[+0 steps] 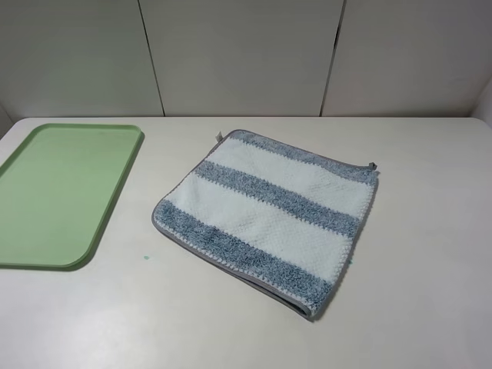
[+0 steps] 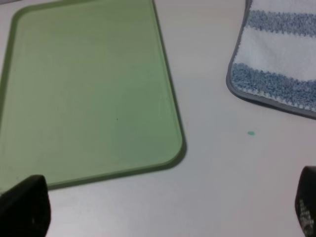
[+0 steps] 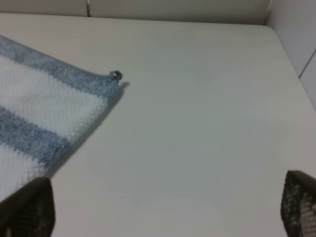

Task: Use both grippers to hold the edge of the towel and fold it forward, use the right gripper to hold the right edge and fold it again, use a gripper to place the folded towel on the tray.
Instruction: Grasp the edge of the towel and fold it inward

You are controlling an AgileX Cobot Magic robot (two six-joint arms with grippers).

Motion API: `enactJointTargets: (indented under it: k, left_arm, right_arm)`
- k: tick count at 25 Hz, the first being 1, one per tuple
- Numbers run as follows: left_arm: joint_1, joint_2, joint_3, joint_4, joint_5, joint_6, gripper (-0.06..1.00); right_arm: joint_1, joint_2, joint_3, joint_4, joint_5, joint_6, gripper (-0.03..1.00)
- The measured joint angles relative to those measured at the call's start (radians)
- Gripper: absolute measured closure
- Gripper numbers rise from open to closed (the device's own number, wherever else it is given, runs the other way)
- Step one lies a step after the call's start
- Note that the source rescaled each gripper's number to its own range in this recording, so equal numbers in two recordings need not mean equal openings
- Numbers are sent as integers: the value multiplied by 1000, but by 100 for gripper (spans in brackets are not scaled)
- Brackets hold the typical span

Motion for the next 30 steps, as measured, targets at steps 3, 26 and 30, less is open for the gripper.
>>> enactJointTargets:
  k: [3,26,30]
  left_arm:
    - [0,0,0,0,0,0,-5]
    - [0,0,0,0,0,0,-5]
    - [0,0,0,0,0,0,-5]
  right_arm:
    - [0,0,0,0,0,0,-3]
    - [0,0,0,1,0,0,-3]
    - [0,0,0,1,0,0,-3]
